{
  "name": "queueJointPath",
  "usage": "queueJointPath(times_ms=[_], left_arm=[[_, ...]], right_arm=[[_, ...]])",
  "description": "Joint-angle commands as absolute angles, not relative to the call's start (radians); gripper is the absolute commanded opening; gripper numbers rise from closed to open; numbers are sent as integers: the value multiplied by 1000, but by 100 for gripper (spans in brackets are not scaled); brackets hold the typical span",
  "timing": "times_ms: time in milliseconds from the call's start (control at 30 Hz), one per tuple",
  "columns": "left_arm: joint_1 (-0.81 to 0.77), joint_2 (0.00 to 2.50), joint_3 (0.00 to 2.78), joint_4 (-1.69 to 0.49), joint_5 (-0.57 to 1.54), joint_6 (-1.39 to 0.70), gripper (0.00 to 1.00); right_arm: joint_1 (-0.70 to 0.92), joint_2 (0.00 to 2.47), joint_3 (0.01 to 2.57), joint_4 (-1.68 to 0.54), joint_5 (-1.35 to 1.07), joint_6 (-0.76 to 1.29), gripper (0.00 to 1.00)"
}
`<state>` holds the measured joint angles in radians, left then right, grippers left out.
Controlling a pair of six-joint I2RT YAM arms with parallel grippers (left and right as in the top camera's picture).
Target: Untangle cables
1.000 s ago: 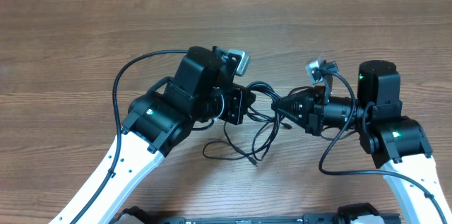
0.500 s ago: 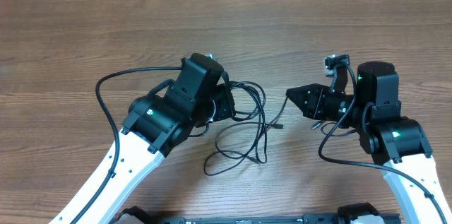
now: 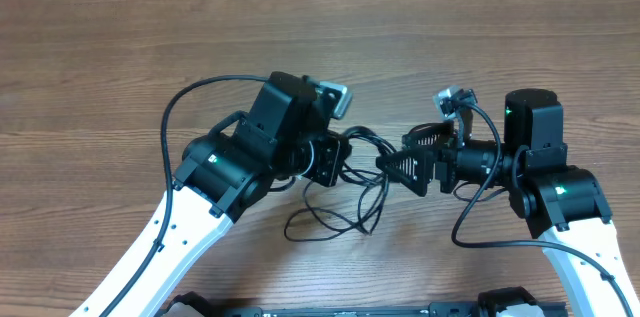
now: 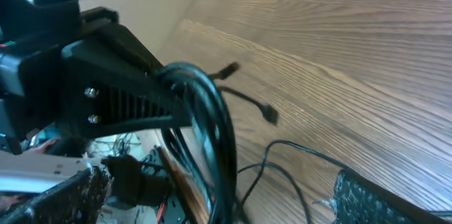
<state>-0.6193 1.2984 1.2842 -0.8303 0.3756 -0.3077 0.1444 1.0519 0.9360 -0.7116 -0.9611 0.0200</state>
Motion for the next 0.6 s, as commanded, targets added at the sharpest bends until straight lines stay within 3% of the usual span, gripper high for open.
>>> queueJointPath(times_ms=[0, 67, 133, 167, 200, 567], left_arm=[[-616, 1288, 1289, -776, 491, -251, 5], [-616, 1288, 1289, -756, 490, -278, 5], [-616, 1288, 1289, -755, 478, -278, 4], [-616, 1288, 1289, -757, 455, -286, 4], [-616, 1288, 1289, -759, 435, -300, 4], [-615, 1288, 1289, -961, -94, -811, 4]], right_arm=[[143, 1039, 949, -710, -1007, -9, 90], [143, 1039, 949, -714, -1008, -9, 77], [143, 1039, 949, -714, -1008, -9, 40], [143, 1039, 949, -714, -1007, -9, 16], [143, 1039, 949, -714, -1004, -8, 5], [143, 1039, 949, -714, -622, 362, 4]])
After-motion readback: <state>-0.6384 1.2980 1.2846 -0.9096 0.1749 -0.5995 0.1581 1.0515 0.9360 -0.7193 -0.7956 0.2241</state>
